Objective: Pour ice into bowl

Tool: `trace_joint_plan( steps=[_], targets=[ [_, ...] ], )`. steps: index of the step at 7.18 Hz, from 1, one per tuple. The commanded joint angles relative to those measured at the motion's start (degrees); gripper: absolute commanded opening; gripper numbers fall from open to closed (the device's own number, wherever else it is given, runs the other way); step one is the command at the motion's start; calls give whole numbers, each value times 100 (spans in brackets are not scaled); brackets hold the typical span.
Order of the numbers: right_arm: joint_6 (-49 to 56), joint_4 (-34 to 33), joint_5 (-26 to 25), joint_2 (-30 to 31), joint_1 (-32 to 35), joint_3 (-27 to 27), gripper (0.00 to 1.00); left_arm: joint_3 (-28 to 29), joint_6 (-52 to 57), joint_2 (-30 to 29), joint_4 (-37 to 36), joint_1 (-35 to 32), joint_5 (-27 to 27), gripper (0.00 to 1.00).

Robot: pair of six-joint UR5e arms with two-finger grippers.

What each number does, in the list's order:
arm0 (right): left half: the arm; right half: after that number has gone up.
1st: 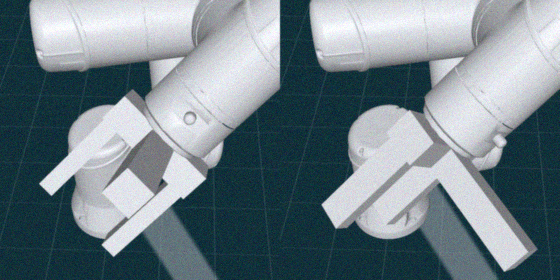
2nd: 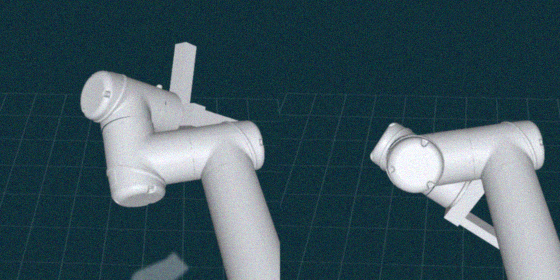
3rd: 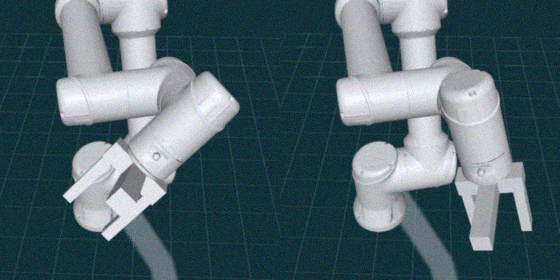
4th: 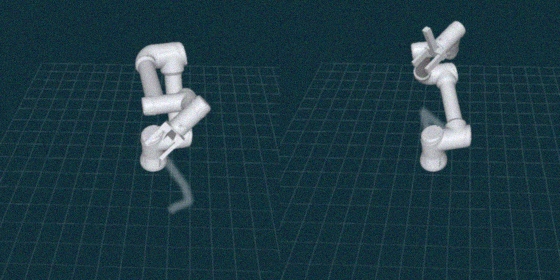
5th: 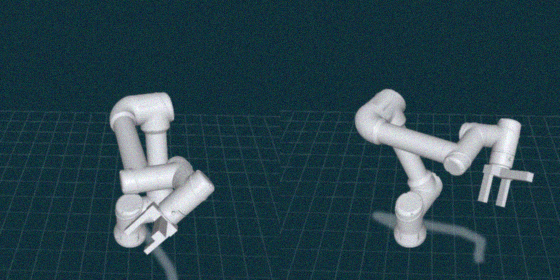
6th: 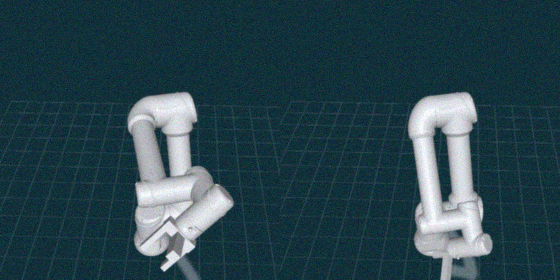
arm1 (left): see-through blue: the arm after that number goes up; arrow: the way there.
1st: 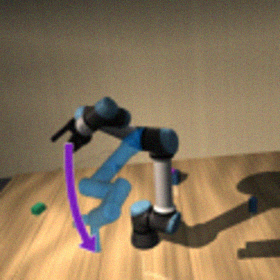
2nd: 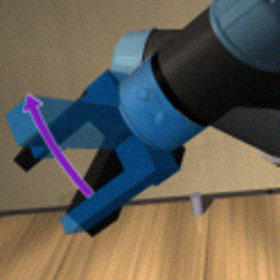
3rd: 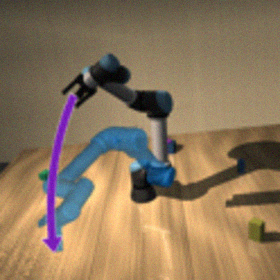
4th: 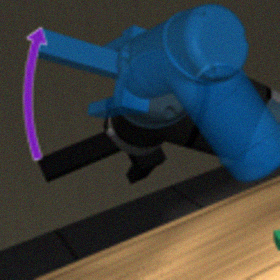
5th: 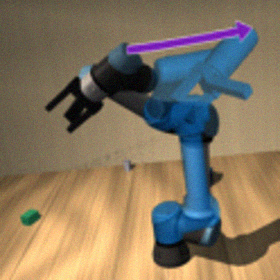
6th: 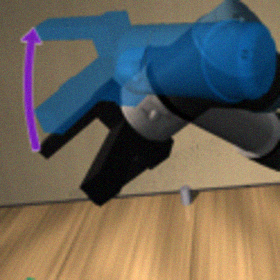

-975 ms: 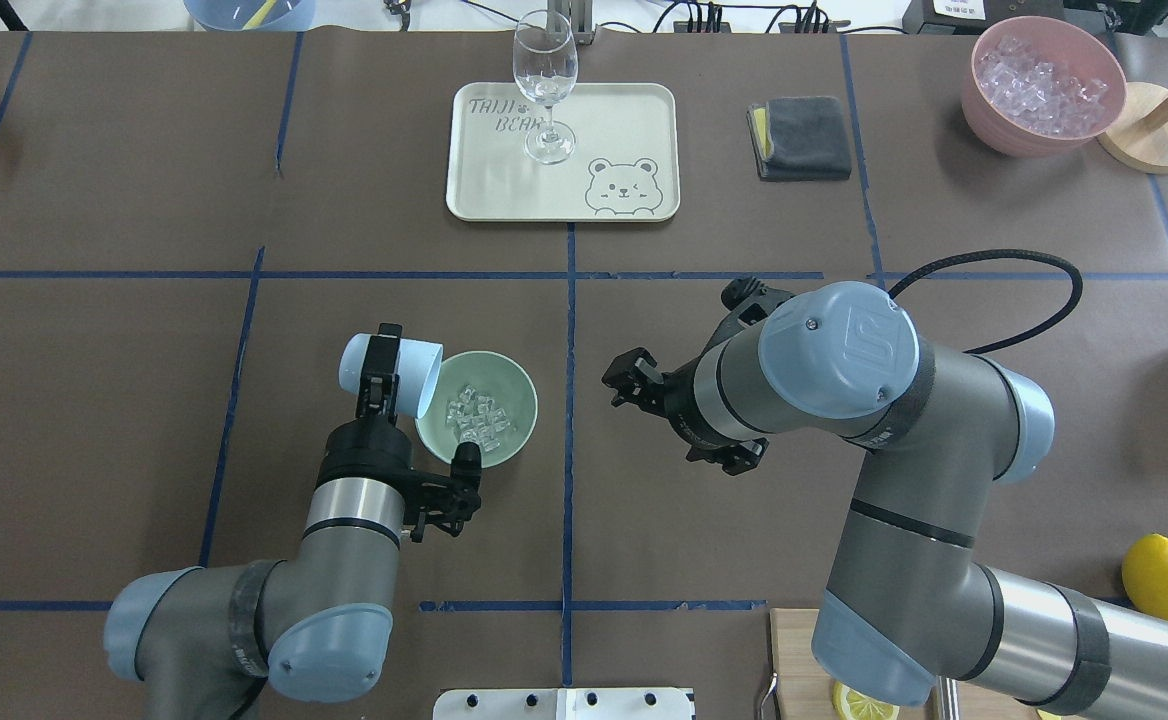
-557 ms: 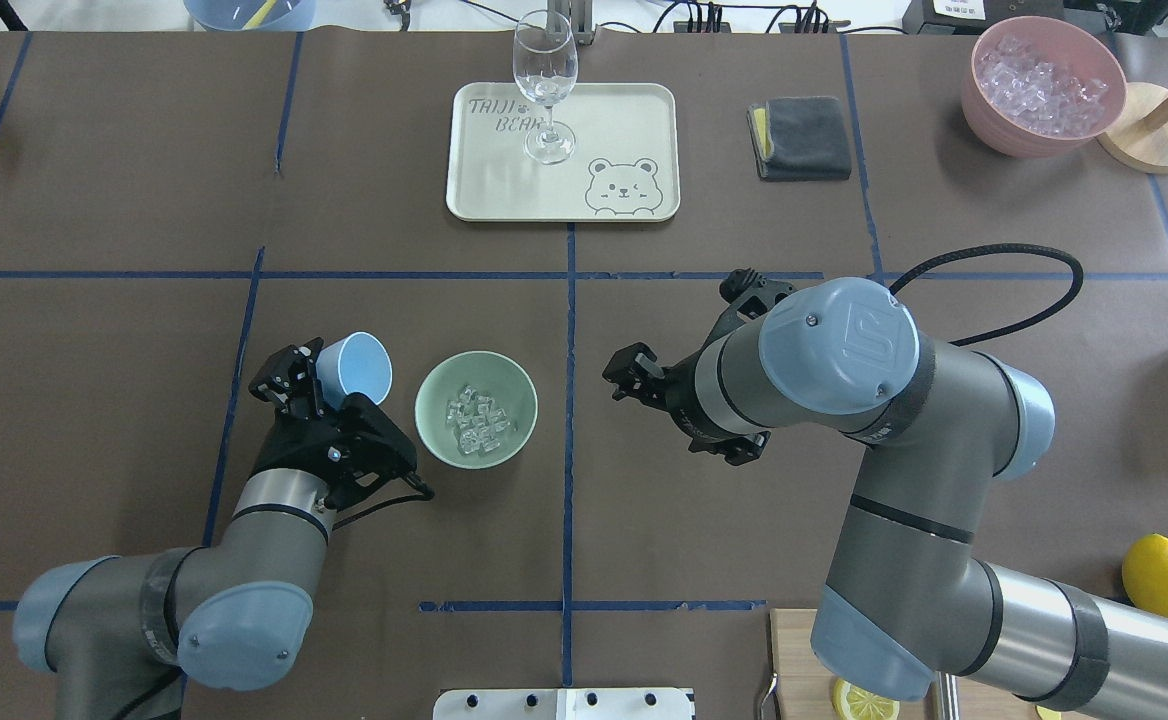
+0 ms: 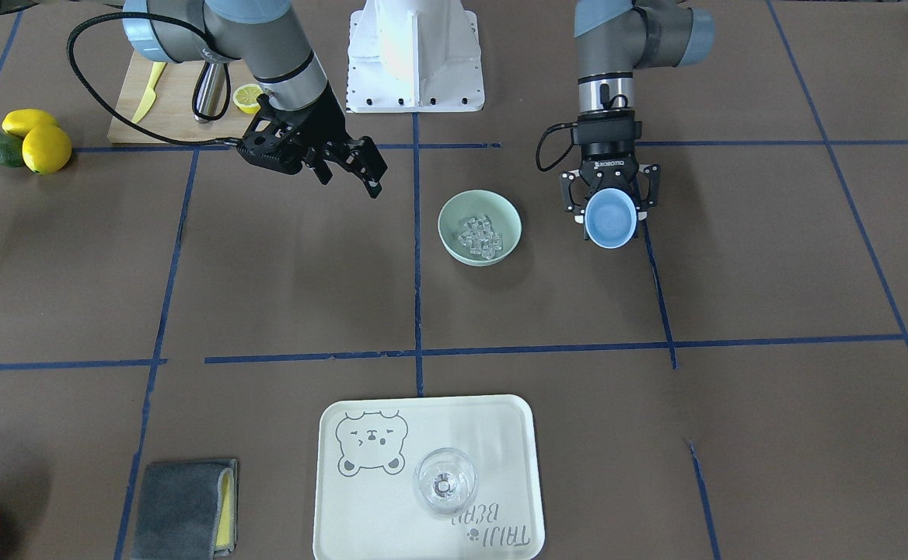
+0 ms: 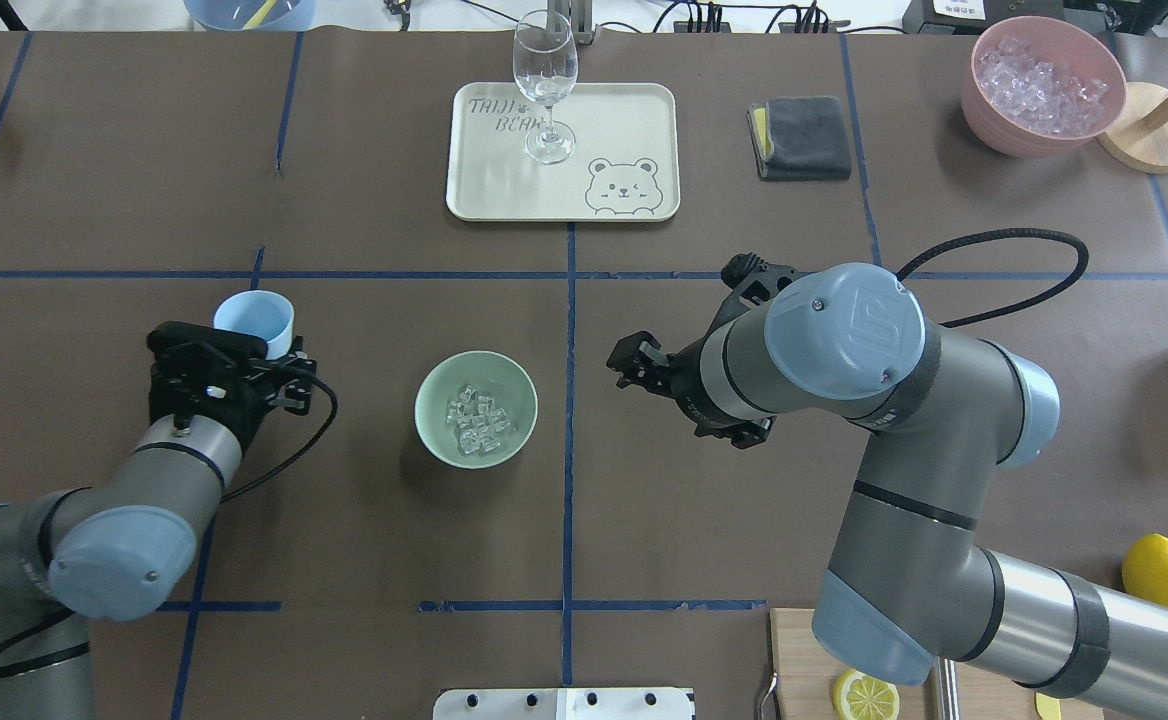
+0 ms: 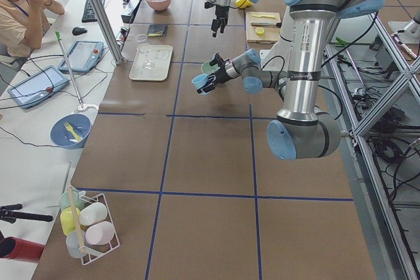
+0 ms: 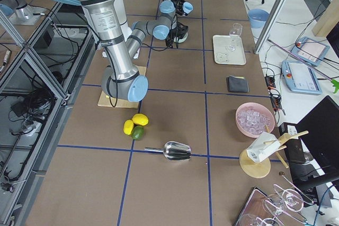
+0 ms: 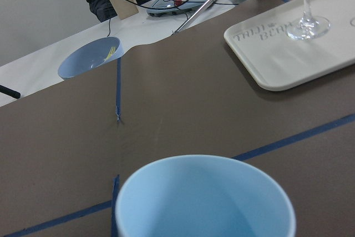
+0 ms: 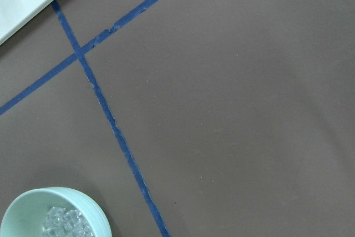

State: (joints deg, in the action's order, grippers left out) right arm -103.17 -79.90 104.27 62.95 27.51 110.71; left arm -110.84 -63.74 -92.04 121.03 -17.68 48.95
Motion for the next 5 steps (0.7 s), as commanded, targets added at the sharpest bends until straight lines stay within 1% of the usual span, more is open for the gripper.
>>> trace_joint_plan(
  steps=[1,2,3,4,5],
  targets=[
    [183,1,-12,-2,17,-14,100,611,-568,1464,2771,-25,-43,0],
    [192,1,-12,-2,17,-5,100,1347,-578,1557,3804,-16,-713,0],
    [209,1,-21,-2,17,-5,100,1477,-587,1558,4319,10,-842,0],
    [244,1,-82,15,17,-23,100,1443,-604,1558,4324,11,-913,0],
    [227,-8,-91,24,0,3,100,1634,-605,1558,4306,19,-1314,0]
  ],
)
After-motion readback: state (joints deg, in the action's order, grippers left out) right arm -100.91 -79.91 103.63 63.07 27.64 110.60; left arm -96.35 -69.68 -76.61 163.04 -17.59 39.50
